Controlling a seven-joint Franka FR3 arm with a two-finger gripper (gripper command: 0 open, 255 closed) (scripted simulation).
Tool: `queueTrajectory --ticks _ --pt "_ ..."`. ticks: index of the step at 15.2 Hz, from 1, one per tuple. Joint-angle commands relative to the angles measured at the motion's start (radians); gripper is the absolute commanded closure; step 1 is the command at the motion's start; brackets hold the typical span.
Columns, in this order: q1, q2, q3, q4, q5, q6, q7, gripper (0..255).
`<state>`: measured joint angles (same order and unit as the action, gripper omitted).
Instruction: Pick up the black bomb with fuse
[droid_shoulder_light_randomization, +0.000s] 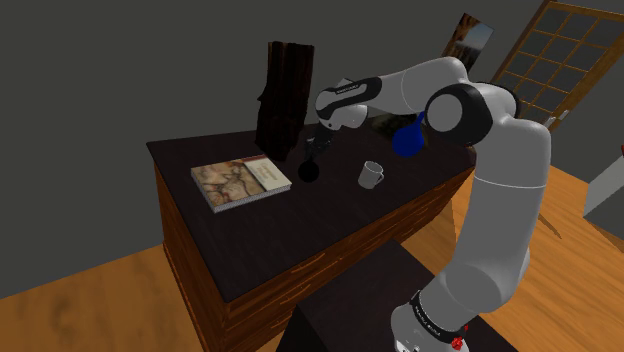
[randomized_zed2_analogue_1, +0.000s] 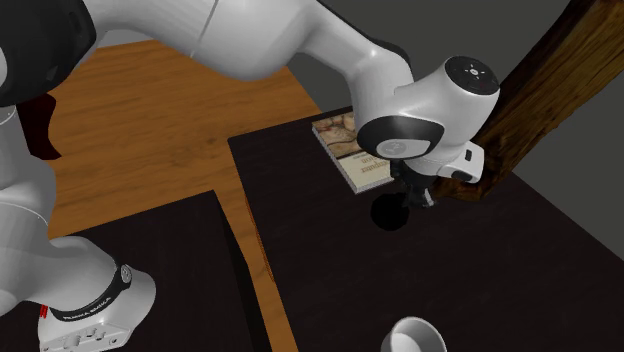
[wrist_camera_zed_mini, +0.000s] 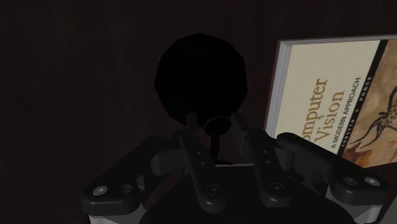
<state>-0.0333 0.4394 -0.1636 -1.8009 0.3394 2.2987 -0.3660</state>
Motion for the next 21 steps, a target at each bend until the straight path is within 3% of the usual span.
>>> queueTrajectory --ticks 1,21 --pt "0.000 0.000 0.001 0.000 0.000 0.000 0.000 255" --pt "0.010 -0.095 -0.019 0.070 -0.047 -0.160 0.055 255"
